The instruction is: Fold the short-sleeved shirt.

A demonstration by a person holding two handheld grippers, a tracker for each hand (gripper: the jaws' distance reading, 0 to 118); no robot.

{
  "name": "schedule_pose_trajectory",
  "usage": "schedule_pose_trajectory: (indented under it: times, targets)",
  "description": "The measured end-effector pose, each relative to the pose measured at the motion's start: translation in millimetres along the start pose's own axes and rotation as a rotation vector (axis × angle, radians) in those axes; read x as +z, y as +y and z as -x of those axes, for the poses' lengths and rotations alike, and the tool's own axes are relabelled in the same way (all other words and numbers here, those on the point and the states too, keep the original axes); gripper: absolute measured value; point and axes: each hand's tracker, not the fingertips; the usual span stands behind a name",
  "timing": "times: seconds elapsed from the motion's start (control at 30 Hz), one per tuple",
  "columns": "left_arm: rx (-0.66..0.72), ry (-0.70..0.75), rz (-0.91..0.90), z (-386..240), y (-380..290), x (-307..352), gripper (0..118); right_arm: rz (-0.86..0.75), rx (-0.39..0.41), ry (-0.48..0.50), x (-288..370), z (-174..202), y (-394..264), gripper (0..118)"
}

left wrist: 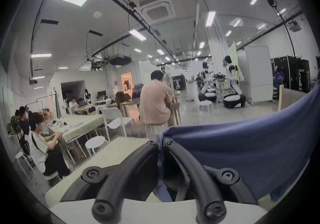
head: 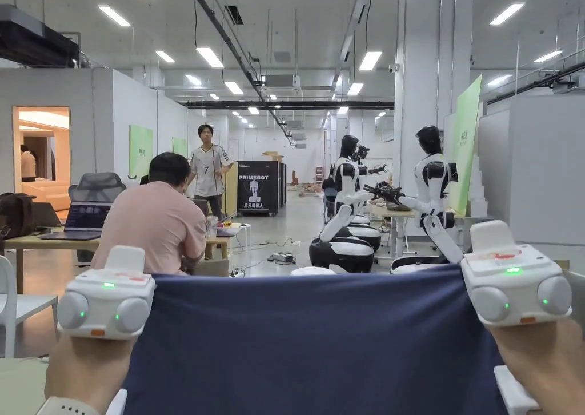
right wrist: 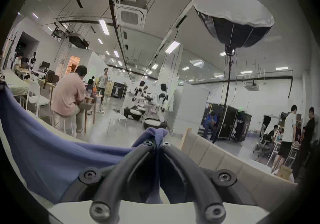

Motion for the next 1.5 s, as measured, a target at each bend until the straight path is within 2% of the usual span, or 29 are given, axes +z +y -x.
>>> schedule_pose_trajectory:
  times: [0.17,0.27,0.33,0.43,0.53,0.57,0.77,0.8,0.93,0.97,1.03,1.07,1.1,1.17,1.23,1.33,1.37,1.4,1.43,1.5]
  targets:
    - [0.021,-0.020,0.038,3,-39,12,1,0.047,-0.007,0.017,32,-5,-34,3]
    - [0.028,-0.045,0.076,7,-66,42,1,0.107,0.005,0.037,61,-10,-59,3]
    - [0.022,-0.063,0.104,11,-89,68,1,0.168,0.021,0.054,84,-13,-83,3]
    - [0.000,-0.114,0.164,19,-133,108,1,0.239,0.094,0.089,121,-15,-131,3]
    - [-0.067,-0.147,0.251,23,-189,138,1,0.363,0.112,0.151,156,-14,-190,3]
    - [-0.075,-0.163,0.287,25,-208,151,1,0.400,0.100,0.167,167,-13,-213,3]
    - [-0.079,-0.212,0.524,34,-319,195,1,0.660,0.171,0.273,215,11,-332,3]
    - [-0.078,-0.212,0.553,35,-332,199,1,0.692,0.161,0.300,220,14,-342,3]
    - [-0.057,-0.206,0.597,40,-362,208,3,0.764,0.208,0.327,234,26,-366,5]
    - [-0.051,-0.205,0.599,42,-362,208,11,0.759,0.207,0.328,236,26,-367,13]
    - [-0.044,-0.213,0.575,41,-351,215,74,0.747,0.158,0.342,237,22,-357,80]
    - [-0.046,-0.218,0.536,38,-342,219,102,0.728,0.127,0.360,239,22,-349,102]
    - [-0.053,-0.215,0.495,34,-336,220,118,0.711,0.101,0.373,242,23,-341,105]
    - [-0.062,-0.220,0.396,18,-316,229,110,0.624,0.042,0.425,252,30,-315,98]
    - [-0.034,-0.304,0.402,-1,-305,232,95,0.569,0.017,0.462,260,43,-299,94]
    - [-0.011,-0.382,0.423,-21,-294,235,81,0.570,-0.020,0.537,270,60,-285,80]
    - [-0.017,-0.361,0.423,-29,-294,235,58,0.586,-0.001,0.533,271,67,-284,59]
    - [-0.035,-0.334,0.433,-33,-295,234,19,0.621,0.039,0.524,271,73,-286,25]
    - [-0.060,-0.307,0.445,-35,-297,231,0,0.645,0.067,0.513,269,78,-289,7]
    - [-0.045,-0.345,0.487,-29,-297,230,0,0.639,0.076,0.513,272,80,-292,1]
